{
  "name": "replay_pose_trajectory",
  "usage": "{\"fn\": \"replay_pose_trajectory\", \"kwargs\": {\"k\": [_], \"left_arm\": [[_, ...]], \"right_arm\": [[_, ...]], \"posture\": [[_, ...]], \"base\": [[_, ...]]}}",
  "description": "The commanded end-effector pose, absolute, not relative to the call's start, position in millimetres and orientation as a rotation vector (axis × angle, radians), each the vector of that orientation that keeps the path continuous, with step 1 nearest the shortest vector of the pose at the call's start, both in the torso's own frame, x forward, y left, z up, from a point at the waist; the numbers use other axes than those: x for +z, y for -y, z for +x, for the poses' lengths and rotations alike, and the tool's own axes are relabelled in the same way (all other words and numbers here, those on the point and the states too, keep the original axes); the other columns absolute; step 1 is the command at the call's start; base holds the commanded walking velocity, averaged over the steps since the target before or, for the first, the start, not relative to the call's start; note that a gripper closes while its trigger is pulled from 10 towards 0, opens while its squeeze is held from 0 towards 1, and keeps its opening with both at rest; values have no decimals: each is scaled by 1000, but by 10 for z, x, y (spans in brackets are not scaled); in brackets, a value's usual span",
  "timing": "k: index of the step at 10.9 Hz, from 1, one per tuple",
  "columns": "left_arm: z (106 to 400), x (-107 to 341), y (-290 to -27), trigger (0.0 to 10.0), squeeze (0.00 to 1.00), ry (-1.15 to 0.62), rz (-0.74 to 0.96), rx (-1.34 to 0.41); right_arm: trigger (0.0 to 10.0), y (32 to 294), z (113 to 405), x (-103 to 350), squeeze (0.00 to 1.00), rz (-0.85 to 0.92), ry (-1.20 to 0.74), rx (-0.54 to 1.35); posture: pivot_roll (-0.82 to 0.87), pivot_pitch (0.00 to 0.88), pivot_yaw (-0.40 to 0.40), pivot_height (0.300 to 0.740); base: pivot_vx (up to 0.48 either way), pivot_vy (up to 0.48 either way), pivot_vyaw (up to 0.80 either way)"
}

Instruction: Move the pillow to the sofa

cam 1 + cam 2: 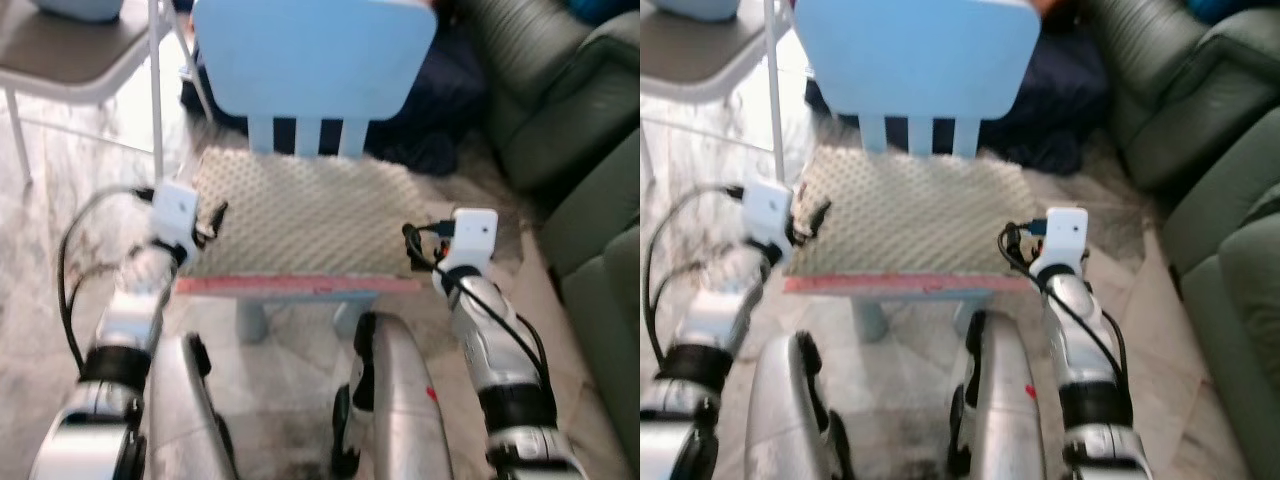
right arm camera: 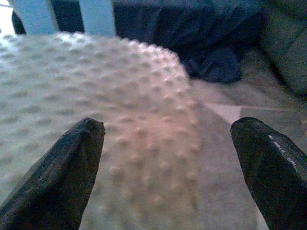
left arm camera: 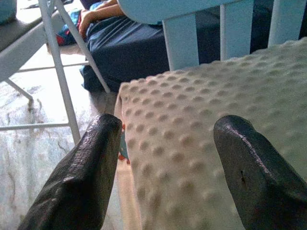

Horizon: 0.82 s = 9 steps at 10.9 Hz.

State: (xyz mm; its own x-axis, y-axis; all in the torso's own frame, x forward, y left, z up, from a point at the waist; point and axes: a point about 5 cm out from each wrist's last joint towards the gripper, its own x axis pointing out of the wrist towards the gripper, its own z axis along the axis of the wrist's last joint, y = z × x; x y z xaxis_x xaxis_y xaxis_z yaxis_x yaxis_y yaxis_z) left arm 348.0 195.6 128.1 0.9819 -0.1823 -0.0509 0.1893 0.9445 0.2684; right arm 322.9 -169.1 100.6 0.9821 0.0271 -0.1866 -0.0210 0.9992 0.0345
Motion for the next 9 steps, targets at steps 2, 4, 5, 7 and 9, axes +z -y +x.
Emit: {"fn": "replay_pose_trajectory", "kwargs": {"k": [2,4,5,7,9], "left_arm": [[3551,1254,-1837,10000,0,-48,289,-255],[3642,1174,-1734,10000,0,-89,286,-241],[3665,1146,-1719,10000,0,-108,288,-235],[3659,1037,-1675,10000,0,-171,274,-251],[3639,902,-1633,10000,0,-245,199,-249]], "right_arm": [[10000,1672,3276,959,0,-10,-209,54],[10000,1540,3396,951,0,-12,-216,109],[10000,1418,3458,873,0,-15,-252,140],[10000,1228,3575,894,0,-42,-265,176],[10000,1167,3641,901,0,-72,-295,152]], "posture": [[-52,324,-88,510],[-71,361,-82,510],[-70,375,-80,510],[-43,385,-78,510],[-44,379,-81,510]], "base": [[0,0,0],[0,0,0],[0,0,0],[0,0,0],[0,0,0]]}}
